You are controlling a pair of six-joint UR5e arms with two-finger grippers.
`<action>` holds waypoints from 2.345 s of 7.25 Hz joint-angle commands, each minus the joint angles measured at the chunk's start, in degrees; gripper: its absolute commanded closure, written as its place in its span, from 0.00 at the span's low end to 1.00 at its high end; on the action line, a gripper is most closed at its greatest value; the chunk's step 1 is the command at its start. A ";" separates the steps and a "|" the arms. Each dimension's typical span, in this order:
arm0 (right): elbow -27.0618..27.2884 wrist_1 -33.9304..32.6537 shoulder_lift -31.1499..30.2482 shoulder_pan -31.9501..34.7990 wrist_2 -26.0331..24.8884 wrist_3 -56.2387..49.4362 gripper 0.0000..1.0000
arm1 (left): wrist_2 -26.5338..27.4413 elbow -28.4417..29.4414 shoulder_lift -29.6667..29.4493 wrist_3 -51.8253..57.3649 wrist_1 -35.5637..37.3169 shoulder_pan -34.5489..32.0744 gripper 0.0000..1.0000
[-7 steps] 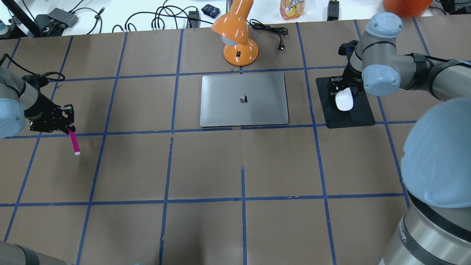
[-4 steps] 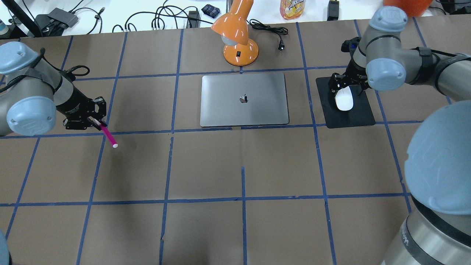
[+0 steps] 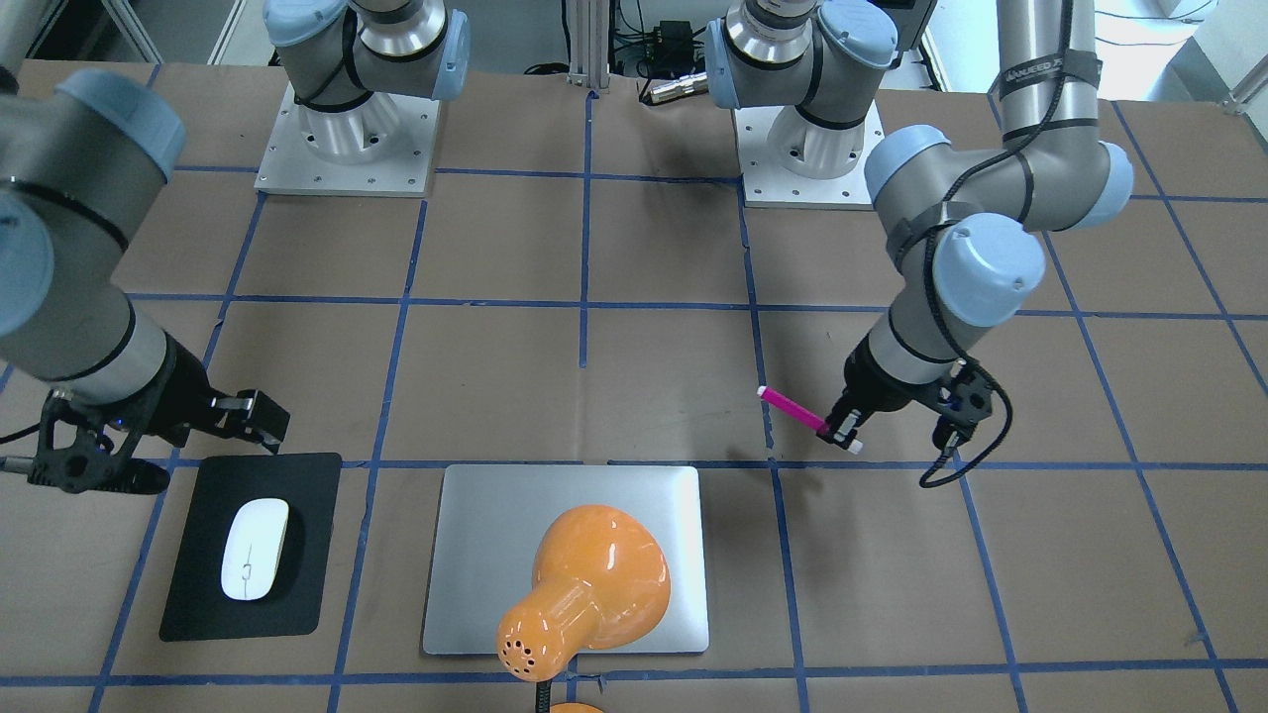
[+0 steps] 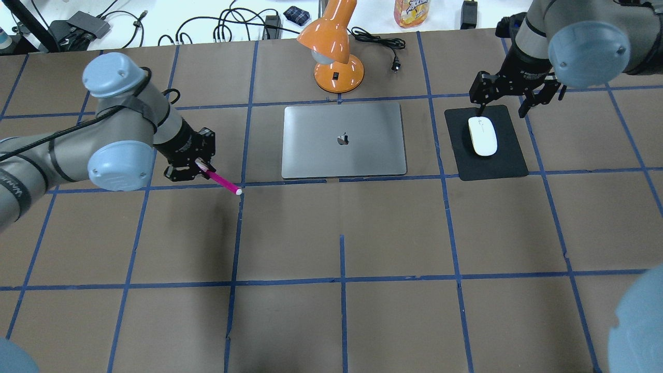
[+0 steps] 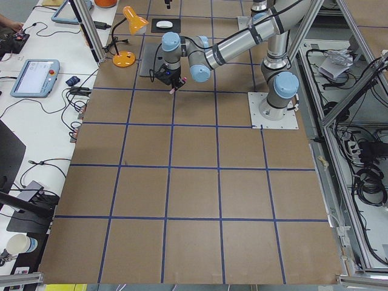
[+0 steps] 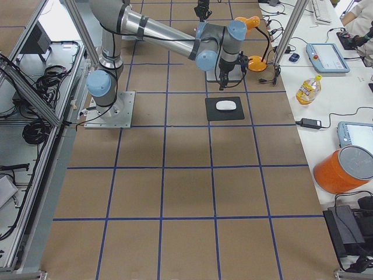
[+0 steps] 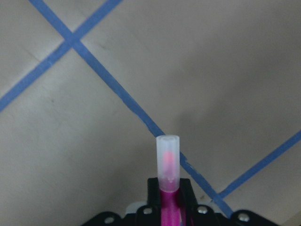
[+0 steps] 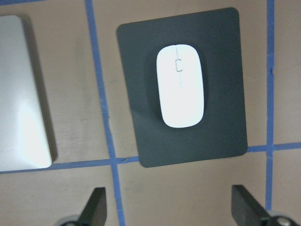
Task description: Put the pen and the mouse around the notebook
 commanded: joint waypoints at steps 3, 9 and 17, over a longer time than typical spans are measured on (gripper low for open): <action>-10.97 21.40 -8.78 8.80 -0.37 14.69 0.00 | 0.41 0.05 -3.22 -28.03 6.51 -15.42 1.00; -4.85 8.98 -12.05 11.54 -0.71 7.87 0.00 | 0.67 1.28 -9.30 -49.08 11.27 -24.85 1.00; -6.00 12.33 -12.05 10.39 -0.80 7.60 0.00 | 2.07 2.07 -6.32 -25.27 11.02 -21.10 0.00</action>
